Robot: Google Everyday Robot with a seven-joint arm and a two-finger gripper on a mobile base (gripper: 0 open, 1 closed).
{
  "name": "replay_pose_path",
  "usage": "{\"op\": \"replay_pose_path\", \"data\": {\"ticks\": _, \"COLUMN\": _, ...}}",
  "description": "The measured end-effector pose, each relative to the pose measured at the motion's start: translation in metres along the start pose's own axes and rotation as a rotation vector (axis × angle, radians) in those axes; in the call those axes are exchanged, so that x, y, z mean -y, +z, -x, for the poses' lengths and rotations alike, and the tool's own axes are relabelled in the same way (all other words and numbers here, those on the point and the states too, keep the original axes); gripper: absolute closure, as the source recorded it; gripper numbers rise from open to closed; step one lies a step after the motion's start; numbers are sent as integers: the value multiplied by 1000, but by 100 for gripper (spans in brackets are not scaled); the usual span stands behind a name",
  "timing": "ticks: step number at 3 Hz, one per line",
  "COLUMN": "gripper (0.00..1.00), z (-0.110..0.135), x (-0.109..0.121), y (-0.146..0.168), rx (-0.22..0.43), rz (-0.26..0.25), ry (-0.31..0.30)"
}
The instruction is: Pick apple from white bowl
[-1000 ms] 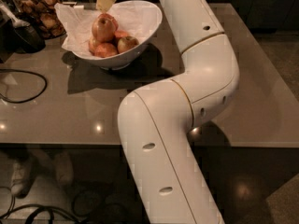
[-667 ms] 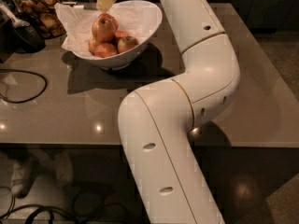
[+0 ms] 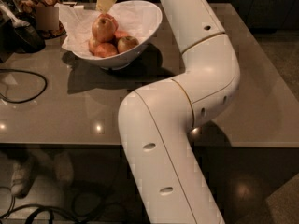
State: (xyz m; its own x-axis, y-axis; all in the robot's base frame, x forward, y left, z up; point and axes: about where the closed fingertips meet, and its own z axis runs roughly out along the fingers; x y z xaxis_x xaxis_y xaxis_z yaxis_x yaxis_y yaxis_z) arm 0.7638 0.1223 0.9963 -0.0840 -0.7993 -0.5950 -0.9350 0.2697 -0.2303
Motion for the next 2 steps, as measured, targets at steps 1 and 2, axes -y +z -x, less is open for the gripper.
{"op": "replay_pose_path", "data": {"ticks": 1, "gripper": 9, "z": 0, "x": 0, "y": 0, "rx": 0, "rz": 0, "ry": 0}}
{"op": "replay_pose_path", "data": {"ticks": 2, "gripper": 0, "z": 0, "x": 0, "y": 0, "rx": 0, "rz": 0, "ry": 0}}
